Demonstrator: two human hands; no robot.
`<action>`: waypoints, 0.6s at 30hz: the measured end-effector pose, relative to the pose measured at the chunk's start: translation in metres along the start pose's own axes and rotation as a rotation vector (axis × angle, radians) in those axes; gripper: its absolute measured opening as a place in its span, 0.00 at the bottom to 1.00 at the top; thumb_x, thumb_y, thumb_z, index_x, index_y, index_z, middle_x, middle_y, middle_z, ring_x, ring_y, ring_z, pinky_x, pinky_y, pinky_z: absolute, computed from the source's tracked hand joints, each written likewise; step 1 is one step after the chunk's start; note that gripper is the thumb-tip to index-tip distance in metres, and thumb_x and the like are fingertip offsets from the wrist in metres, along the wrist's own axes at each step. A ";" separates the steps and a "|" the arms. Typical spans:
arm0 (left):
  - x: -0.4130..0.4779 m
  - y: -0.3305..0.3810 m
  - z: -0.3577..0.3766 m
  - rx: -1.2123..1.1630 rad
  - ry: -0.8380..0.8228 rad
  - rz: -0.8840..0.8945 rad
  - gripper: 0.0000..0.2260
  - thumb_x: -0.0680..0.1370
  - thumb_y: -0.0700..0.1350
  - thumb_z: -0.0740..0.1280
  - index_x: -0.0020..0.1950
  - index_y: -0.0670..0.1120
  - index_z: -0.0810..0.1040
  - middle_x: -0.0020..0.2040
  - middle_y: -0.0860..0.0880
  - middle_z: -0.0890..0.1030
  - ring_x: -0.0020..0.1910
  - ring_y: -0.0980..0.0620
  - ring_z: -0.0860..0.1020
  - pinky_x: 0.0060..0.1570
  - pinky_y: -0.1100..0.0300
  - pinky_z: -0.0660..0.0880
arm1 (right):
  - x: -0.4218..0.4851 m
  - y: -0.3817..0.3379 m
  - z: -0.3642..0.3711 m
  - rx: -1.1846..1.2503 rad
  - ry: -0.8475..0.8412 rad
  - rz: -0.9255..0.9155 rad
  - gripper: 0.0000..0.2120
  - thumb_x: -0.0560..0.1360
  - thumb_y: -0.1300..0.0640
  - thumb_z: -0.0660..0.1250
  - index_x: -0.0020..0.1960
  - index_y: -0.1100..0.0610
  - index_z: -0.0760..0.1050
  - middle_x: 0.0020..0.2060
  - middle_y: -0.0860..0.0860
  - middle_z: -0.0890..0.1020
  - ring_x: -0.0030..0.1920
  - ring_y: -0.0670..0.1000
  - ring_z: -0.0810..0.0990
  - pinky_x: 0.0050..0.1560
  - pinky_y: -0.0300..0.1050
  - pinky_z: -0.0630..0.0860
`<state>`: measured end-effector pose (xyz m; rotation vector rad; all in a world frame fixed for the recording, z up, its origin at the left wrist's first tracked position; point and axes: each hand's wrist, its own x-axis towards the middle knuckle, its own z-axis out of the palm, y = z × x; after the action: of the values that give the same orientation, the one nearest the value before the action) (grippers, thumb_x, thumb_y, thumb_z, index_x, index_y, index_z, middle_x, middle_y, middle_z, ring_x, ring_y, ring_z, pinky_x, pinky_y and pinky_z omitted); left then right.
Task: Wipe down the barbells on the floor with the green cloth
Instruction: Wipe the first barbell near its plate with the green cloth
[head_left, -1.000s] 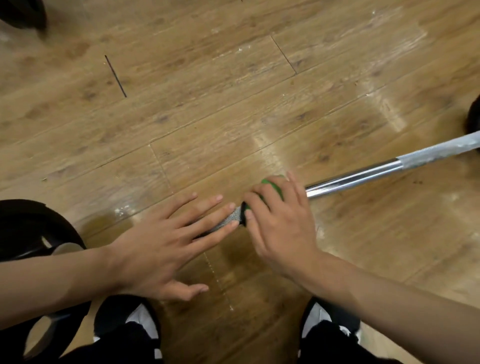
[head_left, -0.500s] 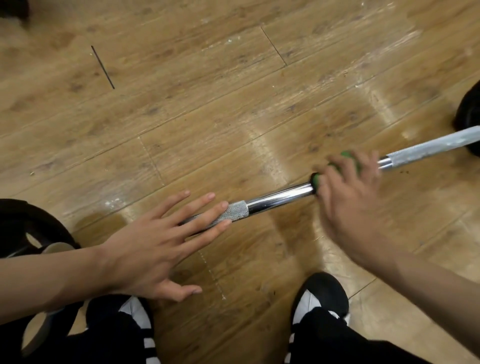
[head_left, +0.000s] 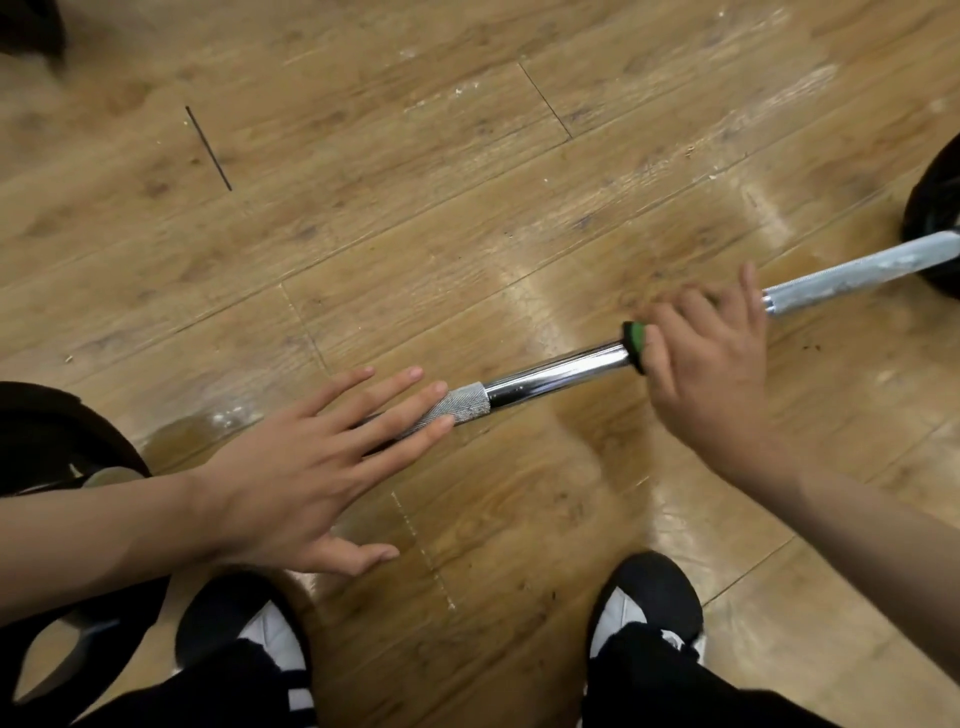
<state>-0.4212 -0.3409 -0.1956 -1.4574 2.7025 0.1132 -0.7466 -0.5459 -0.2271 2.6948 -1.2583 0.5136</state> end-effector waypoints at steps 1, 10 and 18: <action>0.000 -0.001 0.000 -0.004 0.006 -0.001 0.47 0.78 0.73 0.59 0.85 0.42 0.55 0.85 0.39 0.54 0.84 0.39 0.55 0.79 0.39 0.55 | 0.002 0.012 -0.001 -0.002 0.007 0.027 0.20 0.85 0.52 0.52 0.51 0.59 0.80 0.47 0.56 0.82 0.56 0.63 0.77 0.79 0.66 0.56; 0.003 -0.011 0.001 -0.021 0.011 0.004 0.47 0.78 0.74 0.57 0.85 0.42 0.54 0.85 0.39 0.53 0.84 0.39 0.53 0.79 0.40 0.55 | 0.003 -0.088 -0.005 0.164 -0.124 -0.014 0.17 0.85 0.51 0.57 0.56 0.58 0.81 0.54 0.56 0.82 0.64 0.63 0.75 0.80 0.62 0.56; -0.001 -0.015 0.002 -0.063 0.027 -0.021 0.48 0.79 0.73 0.57 0.84 0.37 0.54 0.84 0.38 0.55 0.84 0.40 0.53 0.80 0.42 0.54 | 0.009 -0.097 0.006 0.158 -0.082 -0.329 0.16 0.86 0.49 0.59 0.64 0.54 0.81 0.63 0.54 0.82 0.68 0.61 0.76 0.81 0.63 0.53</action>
<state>-0.4083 -0.3482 -0.1983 -1.5136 2.7281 0.1800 -0.6652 -0.4912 -0.2260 2.9990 -0.7913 0.4812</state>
